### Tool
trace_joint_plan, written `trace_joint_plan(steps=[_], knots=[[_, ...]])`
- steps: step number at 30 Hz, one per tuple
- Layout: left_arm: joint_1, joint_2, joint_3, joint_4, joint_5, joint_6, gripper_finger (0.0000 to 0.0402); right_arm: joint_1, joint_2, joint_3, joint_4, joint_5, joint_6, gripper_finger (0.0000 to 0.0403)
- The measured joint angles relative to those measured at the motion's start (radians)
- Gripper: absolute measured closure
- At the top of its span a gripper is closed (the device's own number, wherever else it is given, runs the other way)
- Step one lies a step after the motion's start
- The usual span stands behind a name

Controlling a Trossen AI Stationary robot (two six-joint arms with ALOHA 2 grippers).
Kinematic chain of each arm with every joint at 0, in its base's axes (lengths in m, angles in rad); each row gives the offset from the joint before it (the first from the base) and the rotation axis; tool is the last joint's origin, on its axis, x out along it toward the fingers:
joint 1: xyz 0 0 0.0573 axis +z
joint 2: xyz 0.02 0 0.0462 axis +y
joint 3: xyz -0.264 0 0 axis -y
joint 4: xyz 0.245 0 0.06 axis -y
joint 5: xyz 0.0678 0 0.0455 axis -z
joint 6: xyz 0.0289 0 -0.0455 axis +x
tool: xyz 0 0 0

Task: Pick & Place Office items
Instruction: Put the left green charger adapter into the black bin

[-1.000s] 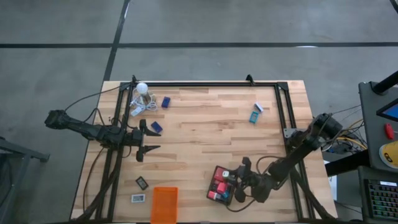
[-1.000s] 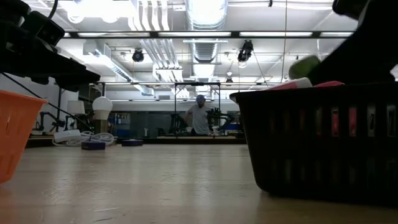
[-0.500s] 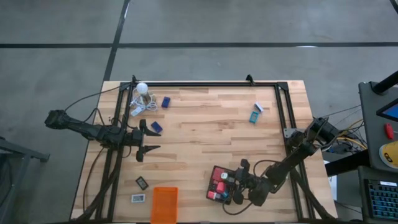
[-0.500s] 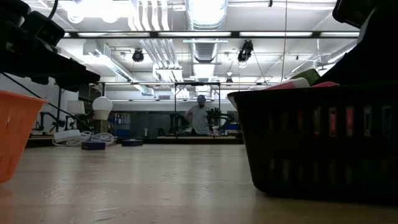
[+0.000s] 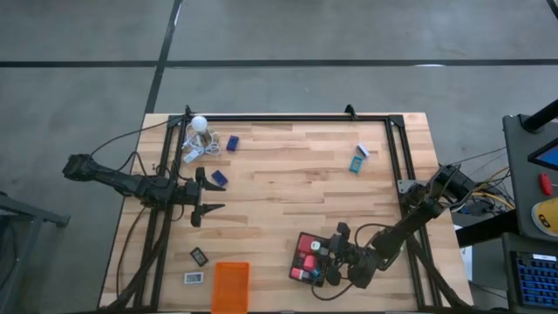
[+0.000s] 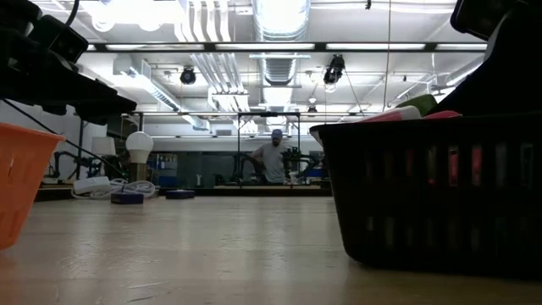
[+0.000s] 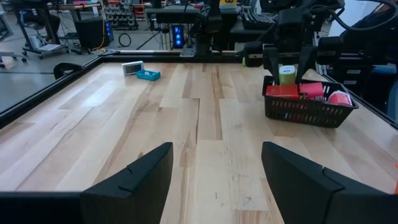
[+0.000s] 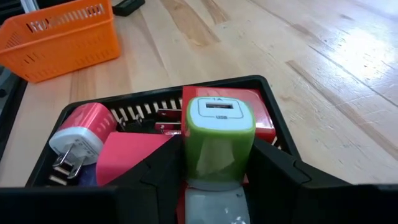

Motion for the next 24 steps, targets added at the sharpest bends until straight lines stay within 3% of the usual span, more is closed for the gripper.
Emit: trace_joint_plan(steps=[9,15,24], knots=[[0.0,0.0,0.0,0.0,0.0,0.0,0.0149,0.0,0.0,0.0,0.0,0.0,0.001,0.0249],[0.0,0.0,0.0,0.0,0.0,0.0,0.0149,0.0,0.0,0.0,0.001,0.002,0.102,0.0229],[0.0,0.0,0.0,0.0,0.0,0.0,0.0149,0.002,0.001,-0.001,-0.004,-0.002,0.106,0.0198]])
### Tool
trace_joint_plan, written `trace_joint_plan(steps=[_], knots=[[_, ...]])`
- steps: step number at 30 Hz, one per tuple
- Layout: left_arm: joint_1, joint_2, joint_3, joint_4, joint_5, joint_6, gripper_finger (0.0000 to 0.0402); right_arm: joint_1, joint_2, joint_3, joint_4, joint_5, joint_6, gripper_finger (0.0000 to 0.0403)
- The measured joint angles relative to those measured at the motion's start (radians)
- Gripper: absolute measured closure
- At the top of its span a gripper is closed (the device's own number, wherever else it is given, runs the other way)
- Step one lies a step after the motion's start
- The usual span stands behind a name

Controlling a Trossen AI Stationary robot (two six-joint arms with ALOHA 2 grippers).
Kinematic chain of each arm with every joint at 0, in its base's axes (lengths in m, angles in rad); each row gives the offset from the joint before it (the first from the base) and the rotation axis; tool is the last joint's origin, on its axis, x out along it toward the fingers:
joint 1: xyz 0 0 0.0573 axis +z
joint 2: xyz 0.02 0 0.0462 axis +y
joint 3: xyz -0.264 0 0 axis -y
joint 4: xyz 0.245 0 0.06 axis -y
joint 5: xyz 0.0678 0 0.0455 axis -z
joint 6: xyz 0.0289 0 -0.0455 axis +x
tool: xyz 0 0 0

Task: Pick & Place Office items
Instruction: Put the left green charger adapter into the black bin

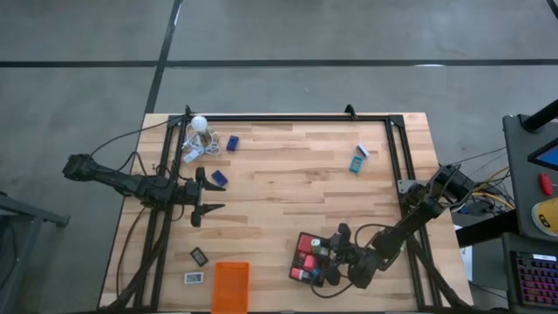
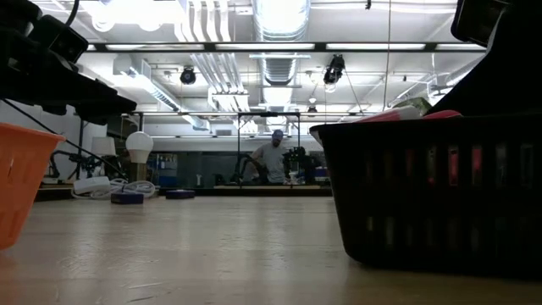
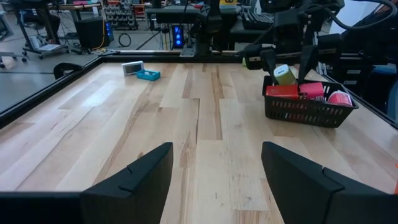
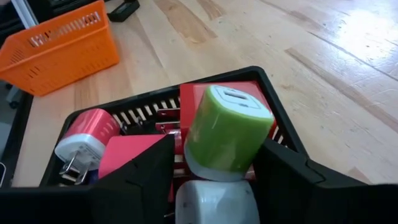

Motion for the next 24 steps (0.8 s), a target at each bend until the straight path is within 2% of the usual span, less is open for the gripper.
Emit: trace_joint_plan(steps=[16,24], knots=[[0.0,0.0,0.0,0.0,0.0,0.0,0.0149,0.0,0.0,0.0,0.003,0.005,-0.001,0.0195],[0.0,0.0,0.0,0.0,0.0,0.0,0.0149,0.002,-0.035,0.0,0.044,0.131,-0.004,0.0195]])
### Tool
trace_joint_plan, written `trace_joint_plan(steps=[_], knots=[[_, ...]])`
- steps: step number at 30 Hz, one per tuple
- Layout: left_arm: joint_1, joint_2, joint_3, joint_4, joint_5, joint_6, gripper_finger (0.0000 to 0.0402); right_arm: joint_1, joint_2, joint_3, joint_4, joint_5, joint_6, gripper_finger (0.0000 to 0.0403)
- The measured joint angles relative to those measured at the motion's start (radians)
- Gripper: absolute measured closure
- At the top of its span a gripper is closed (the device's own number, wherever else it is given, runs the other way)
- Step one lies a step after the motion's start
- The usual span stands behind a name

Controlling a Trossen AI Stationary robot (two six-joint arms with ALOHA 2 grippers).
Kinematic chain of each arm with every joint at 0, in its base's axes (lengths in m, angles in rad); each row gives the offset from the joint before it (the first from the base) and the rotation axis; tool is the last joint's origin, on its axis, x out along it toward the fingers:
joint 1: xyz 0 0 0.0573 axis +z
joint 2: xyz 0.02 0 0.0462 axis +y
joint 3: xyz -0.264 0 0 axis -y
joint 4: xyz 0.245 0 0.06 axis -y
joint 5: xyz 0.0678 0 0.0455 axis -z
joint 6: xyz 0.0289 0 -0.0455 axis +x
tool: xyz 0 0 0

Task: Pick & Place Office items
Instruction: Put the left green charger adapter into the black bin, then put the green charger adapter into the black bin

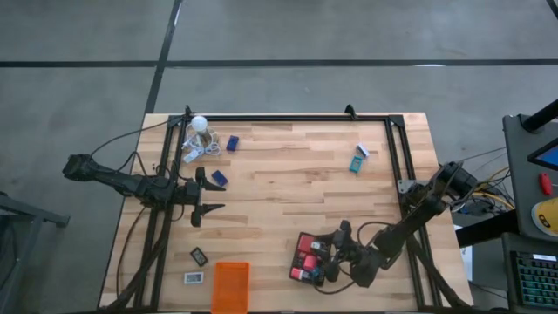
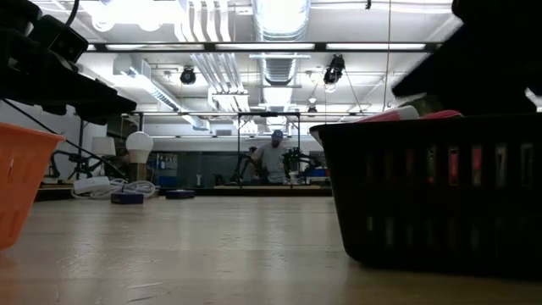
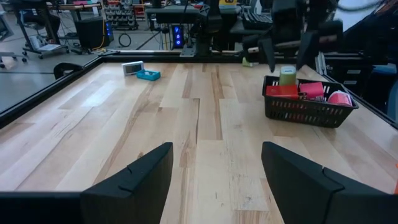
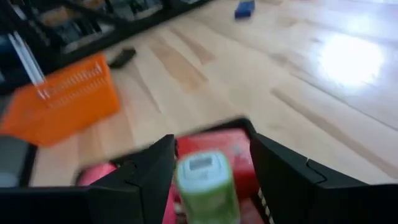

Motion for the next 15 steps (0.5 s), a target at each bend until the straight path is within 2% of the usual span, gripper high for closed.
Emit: trace_joint_plan(steps=[10,15], knots=[[0.0,0.0,0.0,0.0,0.0,0.0,0.0149,0.001,-0.137,0.0,0.003,0.005,-0.052,0.0195],[0.0,0.0,0.0,0.0,0.0,0.0,0.0149,0.002,-0.225,0.001,-0.068,0.004,-0.051,0.0195]])
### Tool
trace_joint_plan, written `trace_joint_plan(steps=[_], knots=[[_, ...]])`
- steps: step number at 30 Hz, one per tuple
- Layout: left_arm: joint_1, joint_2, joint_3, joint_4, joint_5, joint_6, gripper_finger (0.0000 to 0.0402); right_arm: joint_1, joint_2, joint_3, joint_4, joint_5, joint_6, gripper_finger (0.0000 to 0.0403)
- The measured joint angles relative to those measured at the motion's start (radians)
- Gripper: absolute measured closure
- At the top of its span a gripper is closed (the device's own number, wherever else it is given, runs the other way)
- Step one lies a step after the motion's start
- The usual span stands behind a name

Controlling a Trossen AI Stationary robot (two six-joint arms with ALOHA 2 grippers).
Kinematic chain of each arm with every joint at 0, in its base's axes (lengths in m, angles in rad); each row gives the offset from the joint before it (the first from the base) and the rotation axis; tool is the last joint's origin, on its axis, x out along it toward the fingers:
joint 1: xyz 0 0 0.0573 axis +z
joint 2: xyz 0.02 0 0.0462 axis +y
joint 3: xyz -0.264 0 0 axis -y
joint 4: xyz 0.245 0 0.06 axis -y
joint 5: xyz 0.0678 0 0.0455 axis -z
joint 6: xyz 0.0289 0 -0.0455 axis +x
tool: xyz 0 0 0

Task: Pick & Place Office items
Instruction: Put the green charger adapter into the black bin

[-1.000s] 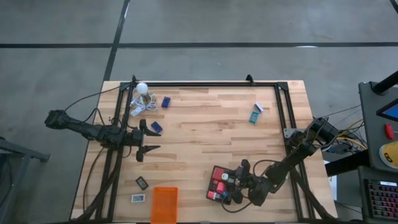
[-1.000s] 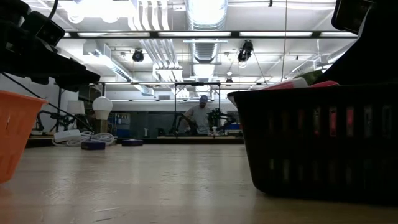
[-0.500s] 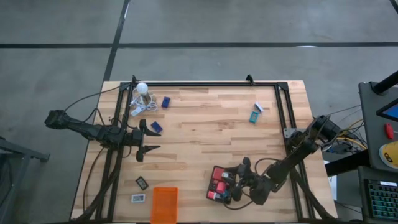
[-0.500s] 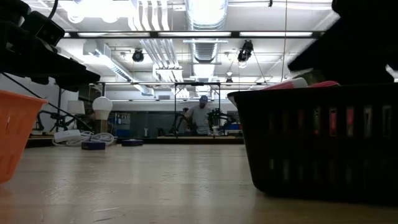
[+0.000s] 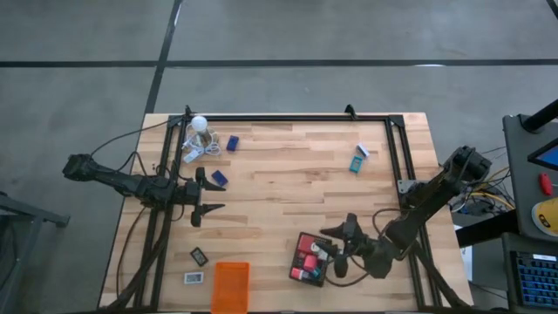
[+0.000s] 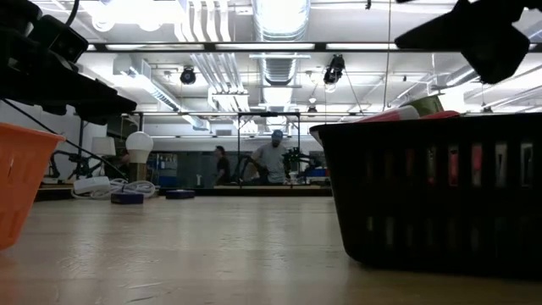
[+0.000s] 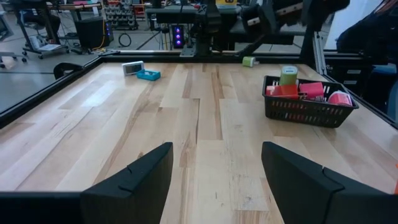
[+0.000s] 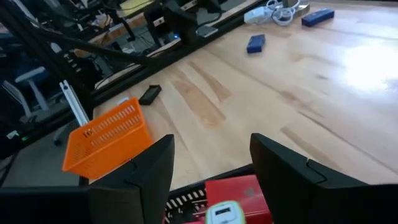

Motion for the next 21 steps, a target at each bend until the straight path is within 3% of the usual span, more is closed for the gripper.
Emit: trace_joint_plan(steps=[5,15,21], knots=[[0.0,0.0,0.0,0.0,0.0,0.0,0.0149,0.0,-0.087,0.0,-0.096,0.0,0.013,0.0195],[0.0,0.0,0.0,0.0,0.0,0.0,0.0149,0.0,-0.255,0.0,-0.466,-0.02,0.355,0.0195],[0.0,0.0,0.0,0.0,0.0,0.0,0.0149,0.0,-0.303,0.0,-0.6,-0.17,0.579,0.0195]])
